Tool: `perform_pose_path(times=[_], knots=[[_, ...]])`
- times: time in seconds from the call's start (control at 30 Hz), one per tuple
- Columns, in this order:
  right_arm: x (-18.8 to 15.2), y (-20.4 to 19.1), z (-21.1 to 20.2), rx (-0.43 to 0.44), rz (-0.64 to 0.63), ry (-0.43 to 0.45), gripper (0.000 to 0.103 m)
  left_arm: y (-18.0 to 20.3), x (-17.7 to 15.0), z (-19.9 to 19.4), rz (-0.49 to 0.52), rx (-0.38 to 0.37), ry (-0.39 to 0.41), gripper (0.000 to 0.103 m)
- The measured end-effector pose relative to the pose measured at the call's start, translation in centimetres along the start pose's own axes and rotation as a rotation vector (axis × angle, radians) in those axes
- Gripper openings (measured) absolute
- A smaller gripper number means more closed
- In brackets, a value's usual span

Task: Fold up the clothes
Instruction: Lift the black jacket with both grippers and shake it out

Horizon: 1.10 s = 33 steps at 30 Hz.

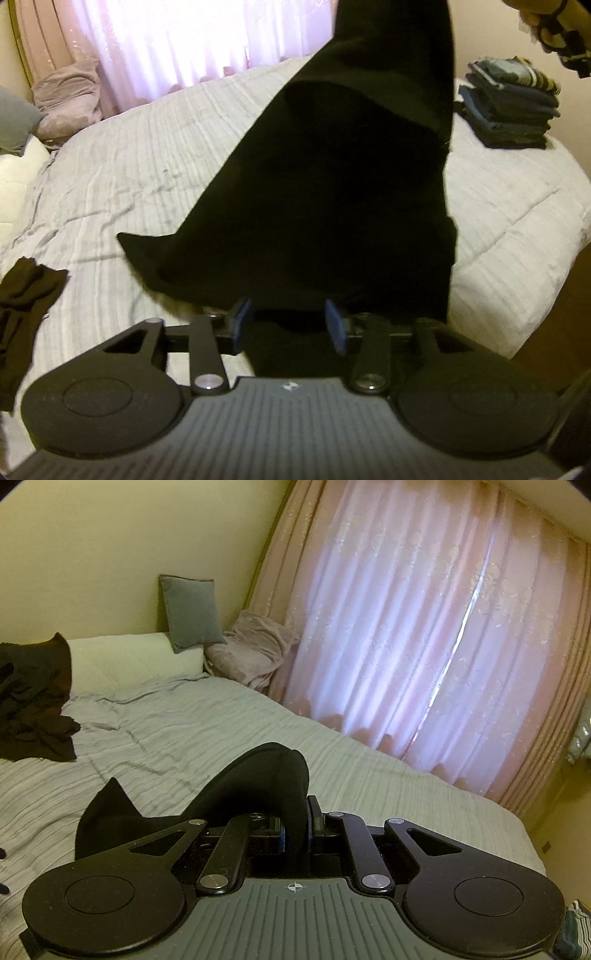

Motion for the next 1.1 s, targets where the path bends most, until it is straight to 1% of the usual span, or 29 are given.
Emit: perform_pose_path(times=[0.03,0.1,0.17,0.27,0.33,0.4,0.53,0.6,0.67,0.77,0.93,1.0,1.07,1.1], knots=[[0.0,0.0,-0.1,0.008,-0.006,0.001,0.009,0.6,0.1,0.2,-0.005,-0.014,0.010,0.064],[0.4,-0.2,-0.1,0.034,-0.014,0.005,0.009,2.0,0.2,0.8,-0.011,-0.040,0.025,0.072],[1.3,-0.5,0.3,0.074,-0.014,0.013,0.009,3.4,0.4,1.5,-0.018,-0.066,0.037,0.076],[3.0,-1.0,1.2,0.155,-0.014,0.030,0.009,5.1,1.6,2.7,-0.058,-0.092,0.052,0.077],[4.1,-1.4,1.8,0.209,-0.013,0.042,0.009,5.8,2.4,3.5,-0.083,-0.093,0.066,0.082],[5.2,-1.7,2.4,0.262,-0.013,0.053,0.009,6.5,3.1,4.3,-0.102,-0.088,0.076,0.083],[7.9,-2.5,4.2,0.366,-0.003,0.084,0.009,7.3,3.0,5.9,-0.158,-0.061,0.059,0.084],[9.3,-3.0,5.3,0.424,0.020,0.096,0.009,7.1,2.6,6.4,-0.215,-0.046,0.049,0.084],[10.5,-3.6,6.3,0.474,0.035,0.103,0.009,6.7,2.4,6.6,-0.295,-0.026,0.043,0.084],[12.3,-5.2,8.1,0.543,0.037,0.108,0.009,6.0,1.8,6.6,-0.388,0.009,0.043,0.084],[14.8,-9.5,10.0,0.645,-0.012,0.138,0.009,4.2,1.0,7.0,-0.488,0.086,0.032,0.084],[15.4,-10.9,10.6,0.668,-0.026,0.151,0.009,3.1,0.5,7.5,-0.524,0.131,0.016,0.081],[15.6,-11.8,11.0,0.679,-0.030,0.160,0.009,1.7,-0.2,7.8,-0.541,0.165,-0.008,0.060],[15.6,-11.8,11.2,0.680,-0.025,0.162,0.009,0.8,-0.5,7.6,-0.543,0.181,-0.021,0.037]])
Point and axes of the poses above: each gripper's, at about its wrist camera, not at the fingertips, and z roughly the way its jaws point, y to its right, x to its top, the point moved 4 cm from there along z, roughly the way its jaws point, and after that the axes turned 2 degrees about -z, right-handed, at the moved point
